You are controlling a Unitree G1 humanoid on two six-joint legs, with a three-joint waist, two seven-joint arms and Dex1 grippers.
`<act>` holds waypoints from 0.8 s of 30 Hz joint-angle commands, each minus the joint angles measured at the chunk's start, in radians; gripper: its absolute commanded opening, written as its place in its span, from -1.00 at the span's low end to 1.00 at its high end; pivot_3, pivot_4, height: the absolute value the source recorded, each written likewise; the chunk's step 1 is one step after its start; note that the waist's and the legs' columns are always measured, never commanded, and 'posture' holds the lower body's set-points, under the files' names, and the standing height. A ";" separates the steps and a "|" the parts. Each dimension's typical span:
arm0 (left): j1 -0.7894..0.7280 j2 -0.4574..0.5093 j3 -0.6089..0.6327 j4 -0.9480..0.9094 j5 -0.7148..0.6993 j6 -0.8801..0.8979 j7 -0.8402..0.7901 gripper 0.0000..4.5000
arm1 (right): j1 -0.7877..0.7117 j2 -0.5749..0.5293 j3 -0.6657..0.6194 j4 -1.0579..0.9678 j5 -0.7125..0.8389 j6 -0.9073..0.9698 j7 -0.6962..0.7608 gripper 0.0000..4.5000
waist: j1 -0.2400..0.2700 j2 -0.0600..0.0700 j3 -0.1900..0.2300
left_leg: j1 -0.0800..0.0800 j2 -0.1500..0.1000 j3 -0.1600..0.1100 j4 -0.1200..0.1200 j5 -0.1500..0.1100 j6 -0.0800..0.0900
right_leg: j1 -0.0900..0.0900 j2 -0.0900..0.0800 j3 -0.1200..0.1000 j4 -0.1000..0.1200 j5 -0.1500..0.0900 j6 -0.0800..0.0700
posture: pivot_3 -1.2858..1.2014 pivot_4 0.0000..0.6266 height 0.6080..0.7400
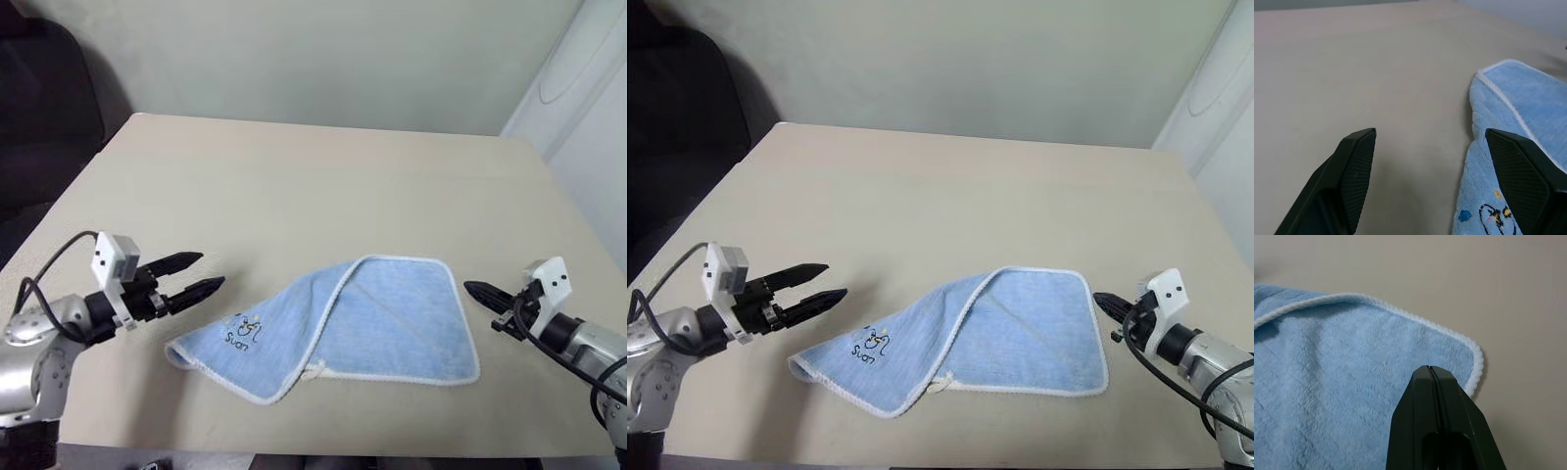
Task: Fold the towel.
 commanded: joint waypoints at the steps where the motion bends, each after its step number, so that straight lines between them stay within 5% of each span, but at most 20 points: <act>1: -0.014 -0.013 -0.007 -0.045 -0.013 -0.002 0.023 0.73 | -0.006 -0.014 -0.036 -0.024 0.010 -0.017 -0.002 -1.00 | 0.000 0.000 0.000 | 0.000 0.000 0.000 0.000 0.000 0.000 | 0.000 0.000 0.000 0.000 -0.001 0.002 | 0.03 -0.52 1.00; 24: 0.007 -0.020 -0.054 -0.107 0.007 -0.010 0.061 0.73 | -0.003 0.024 -0.002 0.013 -0.016 -0.061 -0.016 -1.00 | 0.000 -0.001 -0.001 | 0.000 0.000 0.000 0.000 0.000 0.000 | 0.000 0.000 0.000 0.001 0.000 -0.001 | 0.03 -0.52 1.00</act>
